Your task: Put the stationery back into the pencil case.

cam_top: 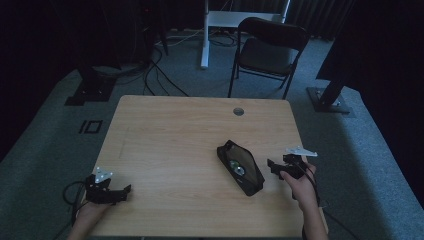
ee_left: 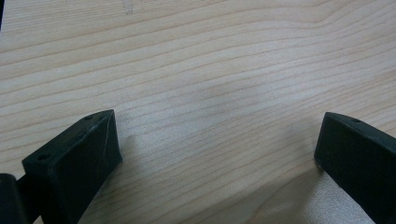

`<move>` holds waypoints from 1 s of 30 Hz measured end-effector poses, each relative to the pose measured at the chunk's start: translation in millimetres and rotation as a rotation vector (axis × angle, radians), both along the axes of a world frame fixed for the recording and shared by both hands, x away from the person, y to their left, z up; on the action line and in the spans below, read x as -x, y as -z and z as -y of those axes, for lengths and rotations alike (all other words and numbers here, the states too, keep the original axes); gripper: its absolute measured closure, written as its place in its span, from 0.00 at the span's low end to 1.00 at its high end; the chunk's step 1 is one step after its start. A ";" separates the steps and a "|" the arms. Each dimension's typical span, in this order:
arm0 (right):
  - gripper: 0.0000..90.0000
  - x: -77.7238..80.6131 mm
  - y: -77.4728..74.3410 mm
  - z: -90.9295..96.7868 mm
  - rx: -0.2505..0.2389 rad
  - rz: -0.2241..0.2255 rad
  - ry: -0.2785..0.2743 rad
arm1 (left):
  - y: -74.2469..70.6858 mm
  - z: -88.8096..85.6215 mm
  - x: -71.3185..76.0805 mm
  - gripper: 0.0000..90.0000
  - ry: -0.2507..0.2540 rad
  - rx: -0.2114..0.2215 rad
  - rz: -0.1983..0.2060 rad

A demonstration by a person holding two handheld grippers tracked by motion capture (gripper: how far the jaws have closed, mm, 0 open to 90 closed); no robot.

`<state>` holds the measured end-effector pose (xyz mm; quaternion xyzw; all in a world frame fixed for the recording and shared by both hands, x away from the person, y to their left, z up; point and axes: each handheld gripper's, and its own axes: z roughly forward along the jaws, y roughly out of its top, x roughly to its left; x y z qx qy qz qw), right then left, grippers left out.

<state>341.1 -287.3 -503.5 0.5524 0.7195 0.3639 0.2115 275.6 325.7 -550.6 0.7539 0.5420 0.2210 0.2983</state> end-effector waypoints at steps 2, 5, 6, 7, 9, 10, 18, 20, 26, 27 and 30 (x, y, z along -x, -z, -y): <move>0.28 0.7 4.8 2.5 -0.009 -0.002 0.014 | 0.0 0.0 0.0 0.00 0.000 0.000 0.000; 0.26 1.6 12.2 5.7 0.004 -0.001 0.033 | 0.0 0.0 0.0 0.00 0.000 0.000 0.000; 0.26 1.8 14.5 6.8 -0.003 -0.002 0.038 | 0.0 0.0 0.0 0.00 0.000 0.000 0.000; 0.26 2.3 17.2 7.7 0.005 0.002 0.046 | 0.0 0.0 0.0 0.00 0.000 0.000 0.000; 0.25 2.9 20.5 8.8 0.007 0.001 0.056 | 0.0 0.0 0.0 0.00 0.000 0.000 0.000; 0.24 3.2 22.3 9.2 0.013 0.003 0.061 | 0.0 0.0 0.0 0.00 0.000 0.000 0.000; 0.20 5.7 37.8 10.1 0.044 -0.005 0.095 | 0.0 -0.1 0.0 0.00 0.001 -0.002 -0.001; 0.17 6.9 40.3 10.2 0.054 -0.008 0.103 | 0.0 -0.1 0.0 0.00 0.001 -0.002 -0.001; 0.15 12.5 46.8 7.2 0.089 -0.012 0.109 | 0.0 -0.1 0.0 0.00 0.001 -0.002 -0.001; 0.15 13.5 48.2 6.8 0.093 -0.016 0.108 | -0.1 -0.1 0.0 0.00 0.001 -0.002 -0.001; 0.15 16.4 48.8 5.1 0.098 -0.018 0.105 | 0.0 -0.1 0.0 0.00 0.001 -0.002 -0.001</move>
